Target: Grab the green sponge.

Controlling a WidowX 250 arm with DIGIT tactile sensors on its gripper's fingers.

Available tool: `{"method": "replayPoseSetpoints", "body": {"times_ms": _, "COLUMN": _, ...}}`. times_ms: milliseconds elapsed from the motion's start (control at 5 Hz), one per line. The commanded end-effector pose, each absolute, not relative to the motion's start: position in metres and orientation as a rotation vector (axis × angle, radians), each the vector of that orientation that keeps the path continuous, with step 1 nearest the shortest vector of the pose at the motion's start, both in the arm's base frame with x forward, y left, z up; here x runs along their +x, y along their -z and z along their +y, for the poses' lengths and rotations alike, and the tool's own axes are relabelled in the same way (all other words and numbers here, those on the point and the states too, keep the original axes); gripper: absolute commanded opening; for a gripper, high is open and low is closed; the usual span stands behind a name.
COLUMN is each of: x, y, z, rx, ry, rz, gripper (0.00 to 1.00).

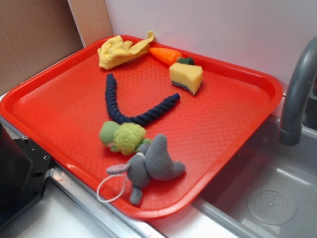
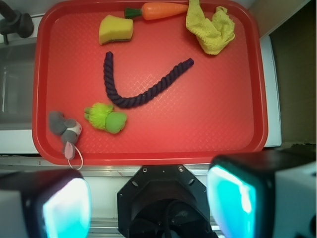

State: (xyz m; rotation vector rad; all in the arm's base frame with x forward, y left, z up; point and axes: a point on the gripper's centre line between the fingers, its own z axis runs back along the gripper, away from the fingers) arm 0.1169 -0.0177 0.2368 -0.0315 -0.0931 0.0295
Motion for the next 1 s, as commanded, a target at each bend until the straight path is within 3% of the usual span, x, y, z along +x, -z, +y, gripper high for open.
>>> {"method": "replayPoseSetpoints", "body": {"times_ms": 0, "x": 0.117, "y": -0.237, "z": -0.018, "rx": -0.031, "ry": -0.029, "rz": -0.093, "gripper": 1.00}}
{"method": "replayPoseSetpoints", "body": {"times_ms": 200, "x": 0.167, "y": -0.214, "z": 0.002, "rx": -0.039, "ry": 0.039, "rz": -0.181, "gripper": 1.00}}
{"method": "replayPoseSetpoints", "body": {"times_ms": 400, "x": 0.221, "y": -0.197, "z": -0.006, "rx": -0.005, "ry": 0.232, "rz": -0.255, "gripper": 1.00}}
{"method": "replayPoseSetpoints", "body": {"times_ms": 600, "x": 0.250, "y": -0.179, "z": -0.015, "rx": -0.014, "ry": 0.484, "rz": -0.263, "gripper": 1.00}}
{"method": "replayPoseSetpoints", "body": {"times_ms": 800, "x": 0.250, "y": -0.179, "z": -0.015, "rx": -0.014, "ry": 0.484, "rz": -0.263, "gripper": 1.00}}
